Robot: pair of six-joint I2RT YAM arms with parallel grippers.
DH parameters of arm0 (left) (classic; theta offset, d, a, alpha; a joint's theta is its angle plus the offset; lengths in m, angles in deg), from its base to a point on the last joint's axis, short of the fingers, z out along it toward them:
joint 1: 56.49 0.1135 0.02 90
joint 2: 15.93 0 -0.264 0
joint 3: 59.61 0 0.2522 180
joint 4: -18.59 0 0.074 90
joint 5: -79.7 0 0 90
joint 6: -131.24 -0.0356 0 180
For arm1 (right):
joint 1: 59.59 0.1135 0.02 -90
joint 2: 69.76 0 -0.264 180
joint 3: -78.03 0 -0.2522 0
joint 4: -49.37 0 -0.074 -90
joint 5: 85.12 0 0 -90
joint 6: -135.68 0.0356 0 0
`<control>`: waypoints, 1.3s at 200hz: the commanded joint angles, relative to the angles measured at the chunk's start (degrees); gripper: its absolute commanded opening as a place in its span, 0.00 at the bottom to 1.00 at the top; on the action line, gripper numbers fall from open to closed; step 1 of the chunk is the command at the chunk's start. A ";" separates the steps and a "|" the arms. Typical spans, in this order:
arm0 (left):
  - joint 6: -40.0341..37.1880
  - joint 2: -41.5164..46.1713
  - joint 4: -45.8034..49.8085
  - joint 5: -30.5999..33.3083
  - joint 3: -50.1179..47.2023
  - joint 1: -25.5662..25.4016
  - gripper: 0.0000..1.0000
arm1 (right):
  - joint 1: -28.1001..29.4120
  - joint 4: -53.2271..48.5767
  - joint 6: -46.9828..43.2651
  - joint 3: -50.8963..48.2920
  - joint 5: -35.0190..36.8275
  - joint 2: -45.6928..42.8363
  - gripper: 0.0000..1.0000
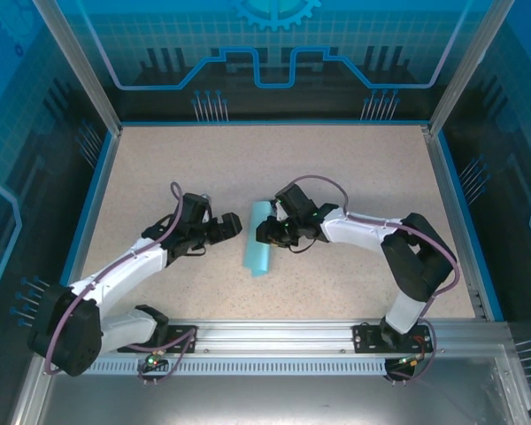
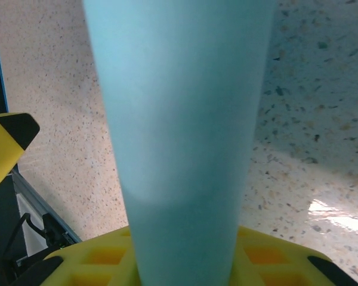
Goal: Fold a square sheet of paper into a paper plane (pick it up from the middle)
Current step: Fold the square sheet of paper in half at the center of the table.
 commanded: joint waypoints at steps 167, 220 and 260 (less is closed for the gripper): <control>-1.41 -8.48 -3.91 -15.93 3.95 0.46 0.98 | -6.91 4.24 -0.55 -12.85 -1.63 -4.52 0.37; -1.34 -8.62 0.90 -14.53 9.65 0.46 0.99 | -8.61 3.34 0.47 -5.74 -4.56 -4.75 0.35; -0.32 -11.07 1.77 -15.28 13.62 0.49 0.98 | -9.90 3.50 2.42 -2.87 -3.10 -1.72 0.36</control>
